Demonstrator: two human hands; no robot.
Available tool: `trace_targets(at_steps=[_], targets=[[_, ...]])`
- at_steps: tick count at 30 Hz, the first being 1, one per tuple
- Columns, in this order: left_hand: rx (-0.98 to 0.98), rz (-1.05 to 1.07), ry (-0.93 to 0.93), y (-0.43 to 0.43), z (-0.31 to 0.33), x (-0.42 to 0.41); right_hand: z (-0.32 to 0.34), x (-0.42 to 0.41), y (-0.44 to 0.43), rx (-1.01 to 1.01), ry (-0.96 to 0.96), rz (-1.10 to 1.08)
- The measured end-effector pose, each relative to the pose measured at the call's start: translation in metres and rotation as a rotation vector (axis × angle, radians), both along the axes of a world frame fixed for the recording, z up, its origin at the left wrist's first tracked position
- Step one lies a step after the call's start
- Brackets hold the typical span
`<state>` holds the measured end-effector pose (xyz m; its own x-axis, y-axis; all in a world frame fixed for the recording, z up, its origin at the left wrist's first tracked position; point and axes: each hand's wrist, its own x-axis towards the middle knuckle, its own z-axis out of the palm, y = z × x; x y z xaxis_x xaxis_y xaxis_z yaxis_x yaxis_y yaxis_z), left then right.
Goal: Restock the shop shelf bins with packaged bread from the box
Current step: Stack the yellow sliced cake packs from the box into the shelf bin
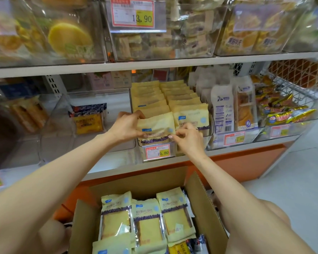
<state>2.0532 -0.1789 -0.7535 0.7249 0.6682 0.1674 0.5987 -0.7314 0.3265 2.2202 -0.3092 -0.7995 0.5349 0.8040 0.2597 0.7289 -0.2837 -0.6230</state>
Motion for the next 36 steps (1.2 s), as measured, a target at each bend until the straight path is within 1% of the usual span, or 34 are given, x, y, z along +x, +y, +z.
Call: trace_targets(at_steps=[2,7,9,13,14,17,20,23,25,26,27,28,30,32,34,36], targets=[[0.01,-0.002,0.025,0.0,0.002,-0.001,0.0,0.0,0.0,-0.009,-0.001,0.008],[0.088,-0.008,0.082,-0.012,0.003,0.017,0.0,0.008,-0.004,-0.082,-0.112,-0.045],[0.08,-0.003,0.103,-0.011,0.005,0.016,0.001,0.008,-0.004,-0.086,-0.1,-0.036],[0.12,-0.009,0.145,-0.004,0.006,0.001,0.002,0.008,-0.007,-0.104,-0.063,0.059],[0.125,-0.01,0.099,-0.003,0.004,-0.002,0.002,0.009,-0.008,-0.101,-0.065,0.064],[0.064,0.019,-0.146,-0.007,-0.001,-0.009,-0.001,0.012,-0.009,-0.055,-0.054,0.043],[0.063,0.017,-0.202,-0.01,-0.003,-0.011,-0.002,0.011,-0.008,-0.024,-0.044,0.017],[-0.073,0.121,-0.32,-0.012,0.004,-0.011,-0.002,0.012,-0.007,-0.035,-0.06,0.035],[-0.145,0.18,-0.424,-0.012,0.01,-0.01,-0.003,0.014,-0.009,0.002,-0.02,0.069],[-0.126,0.189,-0.447,-0.015,0.013,-0.008,-0.003,0.015,-0.012,0.055,0.018,0.083],[-0.061,0.193,-0.454,-0.018,0.016,-0.006,-0.001,0.016,-0.016,0.123,0.061,0.083],[0.033,0.19,-0.452,-0.021,0.018,-0.003,0.001,0.019,-0.02,0.197,0.084,0.057],[0.21,0.154,-0.431,-0.03,0.02,0.007,0.008,0.028,-0.029,0.331,0.054,-0.075],[0.26,0.081,-0.369,-0.04,0.021,0.026,0.014,0.043,-0.037,0.372,0.028,-0.247],[0.228,0.016,-0.229,-0.048,0.022,0.051,0.016,0.06,-0.042,0.279,0.029,-0.346],[0.186,0.007,-0.091,-0.053,0.021,0.072,0.013,0.069,-0.043,0.152,0.02,-0.341]])
